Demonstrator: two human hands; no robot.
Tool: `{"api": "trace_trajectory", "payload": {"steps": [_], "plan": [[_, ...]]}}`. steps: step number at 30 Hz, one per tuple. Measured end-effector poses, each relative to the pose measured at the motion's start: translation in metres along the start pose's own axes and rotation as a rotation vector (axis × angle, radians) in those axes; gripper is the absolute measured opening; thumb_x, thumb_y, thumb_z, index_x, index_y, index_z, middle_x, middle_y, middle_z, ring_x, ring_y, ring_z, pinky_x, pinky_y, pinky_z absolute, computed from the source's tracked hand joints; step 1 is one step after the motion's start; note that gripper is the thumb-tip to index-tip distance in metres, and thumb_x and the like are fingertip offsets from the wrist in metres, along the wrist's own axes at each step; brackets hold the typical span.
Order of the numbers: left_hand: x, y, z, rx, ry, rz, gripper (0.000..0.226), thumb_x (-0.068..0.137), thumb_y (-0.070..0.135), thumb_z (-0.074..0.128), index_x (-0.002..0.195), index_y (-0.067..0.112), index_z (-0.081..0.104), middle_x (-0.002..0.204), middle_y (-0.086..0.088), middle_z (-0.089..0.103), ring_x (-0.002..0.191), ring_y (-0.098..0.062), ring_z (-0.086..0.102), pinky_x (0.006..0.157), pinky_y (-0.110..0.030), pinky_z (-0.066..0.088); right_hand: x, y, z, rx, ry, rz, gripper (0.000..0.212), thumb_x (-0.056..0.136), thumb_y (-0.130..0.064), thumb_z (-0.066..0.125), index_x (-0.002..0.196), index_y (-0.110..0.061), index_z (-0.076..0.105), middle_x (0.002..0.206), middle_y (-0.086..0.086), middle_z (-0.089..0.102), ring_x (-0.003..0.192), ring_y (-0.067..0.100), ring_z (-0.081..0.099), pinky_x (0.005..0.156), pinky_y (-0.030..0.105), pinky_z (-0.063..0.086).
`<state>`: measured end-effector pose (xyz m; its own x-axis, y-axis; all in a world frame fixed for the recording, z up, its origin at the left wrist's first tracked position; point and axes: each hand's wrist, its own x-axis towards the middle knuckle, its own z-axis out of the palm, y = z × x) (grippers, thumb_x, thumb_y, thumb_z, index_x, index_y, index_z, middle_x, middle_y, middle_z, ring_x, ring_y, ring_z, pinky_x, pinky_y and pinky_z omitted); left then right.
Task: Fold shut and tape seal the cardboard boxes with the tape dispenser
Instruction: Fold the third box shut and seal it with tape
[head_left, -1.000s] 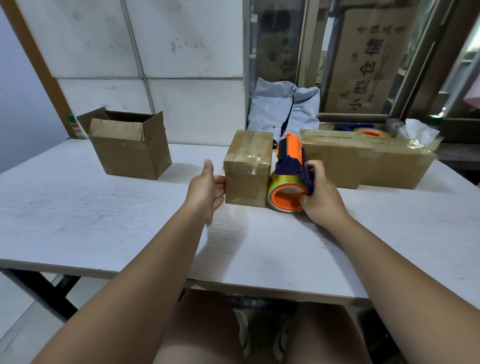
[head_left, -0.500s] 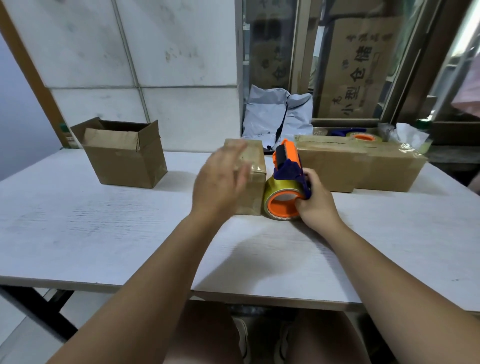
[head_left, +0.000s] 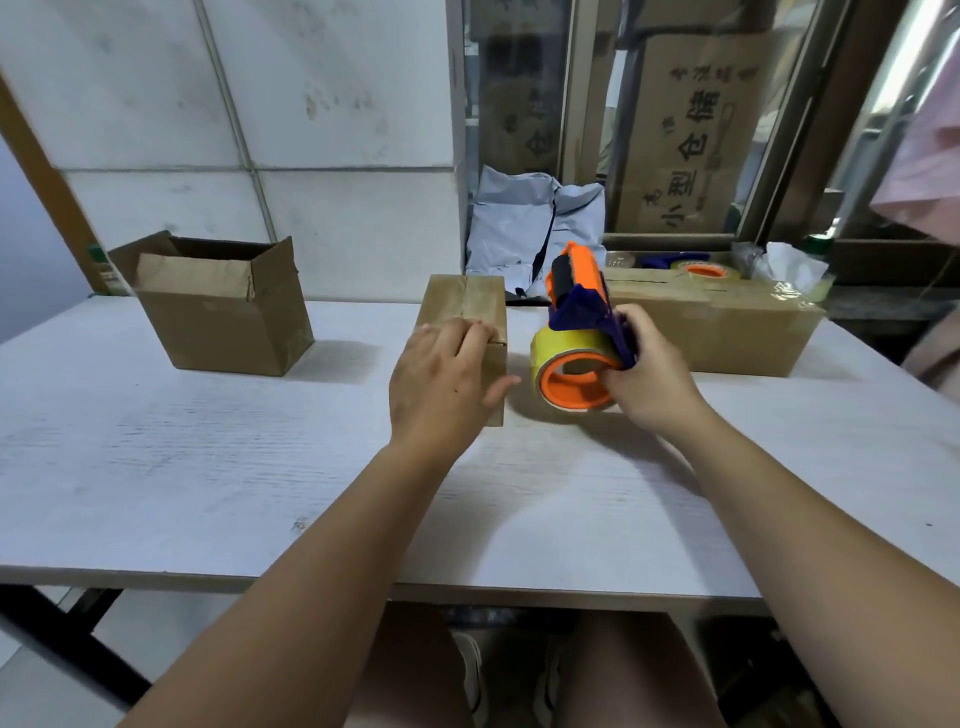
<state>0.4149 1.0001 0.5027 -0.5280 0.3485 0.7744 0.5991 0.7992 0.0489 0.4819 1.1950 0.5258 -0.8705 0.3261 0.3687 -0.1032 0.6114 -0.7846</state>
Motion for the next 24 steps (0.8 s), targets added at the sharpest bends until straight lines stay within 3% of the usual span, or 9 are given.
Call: {"api": "trace_trajectory", "payload": {"steps": [5,10,16,24], "plan": [[-0.001,0.003,0.005,0.033,0.05,-0.026,0.039,0.071,0.042,0.077,0.094,0.013,0.064,0.091,-0.007,0.065,0.082,-0.03,0.061,0.084,-0.038,0.051,0.004,-0.024,-0.02,-0.134,-0.034,-0.061,0.047,0.071,0.007,0.056,0.107,-0.023,0.052,0.094,0.003,0.061,0.082,0.025,0.055,0.066,0.033,0.045],[0.004,0.008,0.004,0.017,0.03,-0.098,0.031,0.069,0.037,0.077,0.085,0.015,0.062,0.083,-0.002,0.062,0.076,-0.026,0.059,0.075,-0.032,0.049,0.007,-0.037,-0.029,-0.214,-0.083,-0.102,0.05,0.072,0.006,0.056,0.109,-0.027,0.051,0.09,-0.004,0.057,0.077,0.015,0.053,0.059,0.03,0.043],[0.008,0.008,0.0,0.0,-0.029,-0.152,0.03,0.068,0.037,0.075,0.082,0.015,0.06,0.082,-0.002,0.061,0.075,-0.026,0.058,0.066,-0.029,0.043,0.003,-0.017,-0.027,-0.276,-0.132,-0.07,0.042,0.073,0.005,0.055,0.099,-0.026,0.044,0.087,-0.006,0.053,0.076,0.017,0.05,0.061,0.031,0.039],[0.009,0.005,-0.005,-0.005,-0.044,-0.138,0.031,0.076,0.039,0.07,0.092,0.014,0.062,0.092,-0.003,0.061,0.087,-0.027,0.057,0.068,-0.028,0.033,-0.007,0.005,-0.032,-0.232,-0.155,0.007,0.041,0.078,0.007,0.054,0.1,-0.026,0.042,0.083,-0.004,0.052,0.072,0.013,0.049,0.057,0.03,0.038]]}}
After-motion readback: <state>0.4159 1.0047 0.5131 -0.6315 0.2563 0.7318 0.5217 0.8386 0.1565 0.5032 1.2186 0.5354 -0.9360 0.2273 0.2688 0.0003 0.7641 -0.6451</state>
